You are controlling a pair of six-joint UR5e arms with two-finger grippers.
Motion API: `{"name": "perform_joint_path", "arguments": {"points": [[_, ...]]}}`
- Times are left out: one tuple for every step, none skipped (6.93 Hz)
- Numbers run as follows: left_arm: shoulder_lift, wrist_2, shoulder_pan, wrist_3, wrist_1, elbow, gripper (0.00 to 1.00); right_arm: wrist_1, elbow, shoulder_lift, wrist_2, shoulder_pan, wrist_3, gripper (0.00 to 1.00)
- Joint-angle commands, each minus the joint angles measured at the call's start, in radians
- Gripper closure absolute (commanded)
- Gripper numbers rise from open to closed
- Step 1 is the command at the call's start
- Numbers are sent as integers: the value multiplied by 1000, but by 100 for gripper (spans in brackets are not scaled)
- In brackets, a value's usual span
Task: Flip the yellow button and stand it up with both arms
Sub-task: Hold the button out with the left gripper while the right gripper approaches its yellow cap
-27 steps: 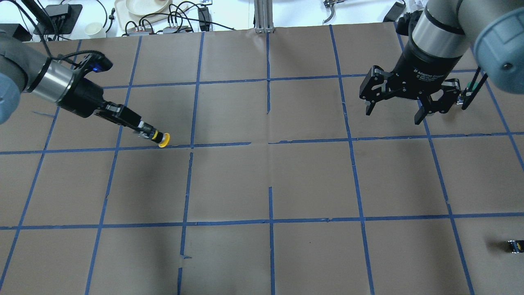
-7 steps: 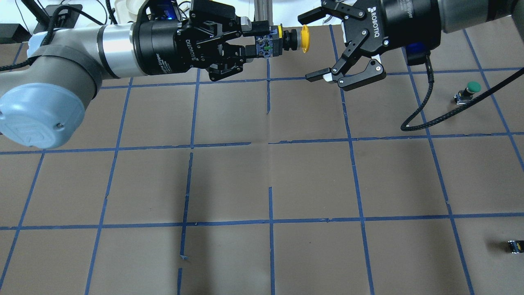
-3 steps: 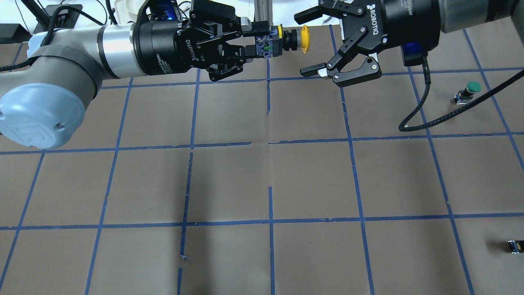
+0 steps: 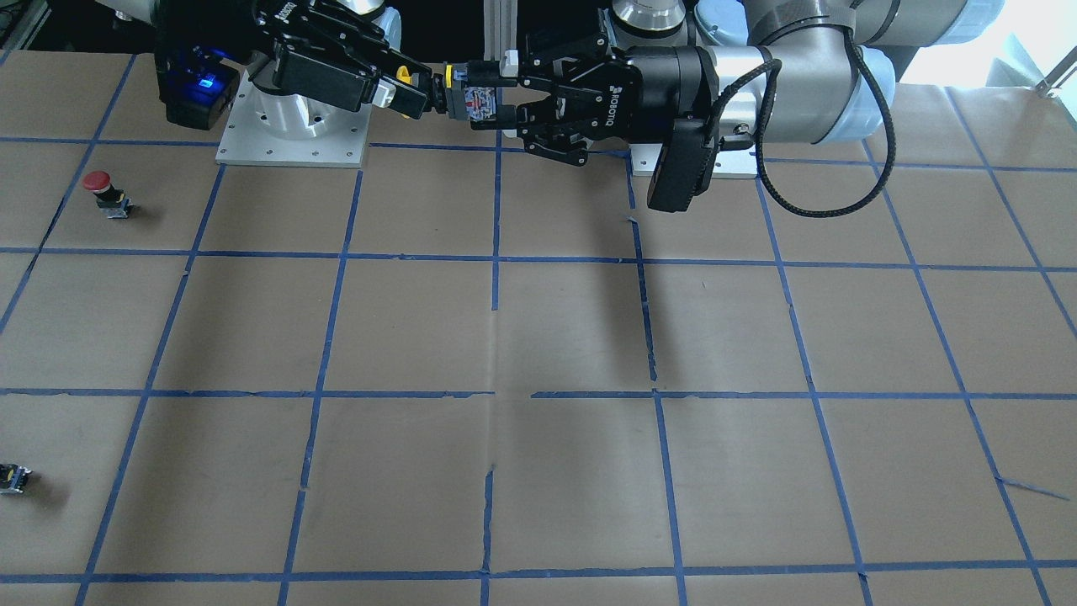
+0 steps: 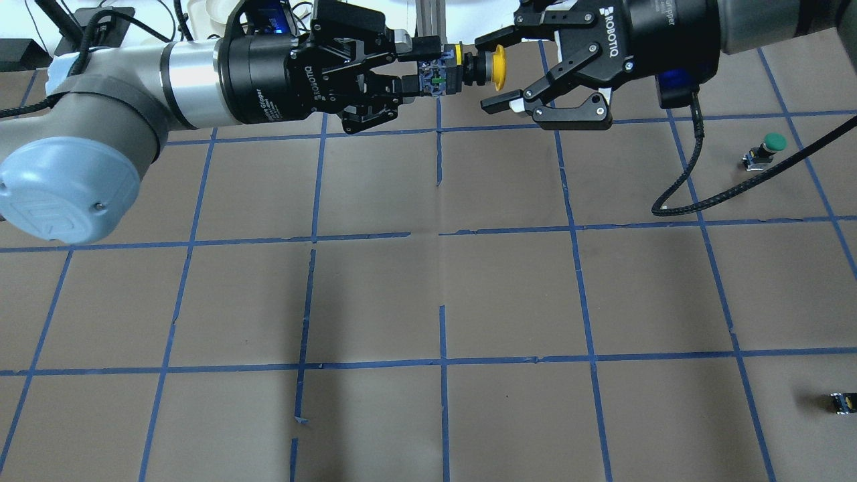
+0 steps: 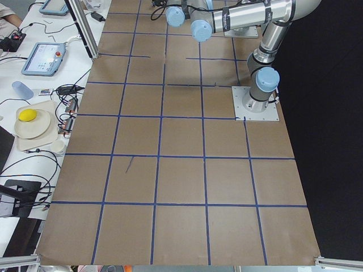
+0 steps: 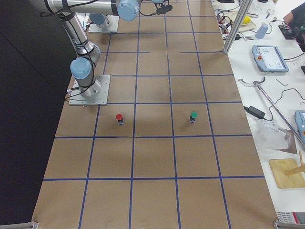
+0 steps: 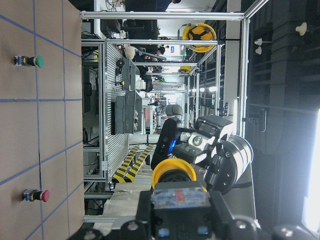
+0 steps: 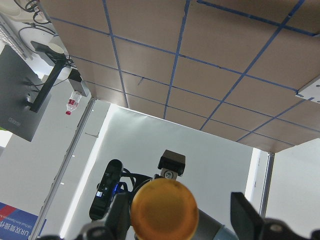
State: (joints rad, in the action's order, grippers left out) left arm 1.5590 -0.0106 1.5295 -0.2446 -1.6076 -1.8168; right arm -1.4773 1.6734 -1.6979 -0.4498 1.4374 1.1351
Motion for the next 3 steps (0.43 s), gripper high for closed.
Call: {"name": "perform_joint_path", "arguments": {"points": [[1,-2,0,1,0,-1,84,0,0,0,8,0,0,75],[-2,-5,-2,4,0,-1,70,0,-1,1,8,0,2,76],[-5,-8,0,22,-1,-1,15,0,-1,1,8,-2,2,77]]}}
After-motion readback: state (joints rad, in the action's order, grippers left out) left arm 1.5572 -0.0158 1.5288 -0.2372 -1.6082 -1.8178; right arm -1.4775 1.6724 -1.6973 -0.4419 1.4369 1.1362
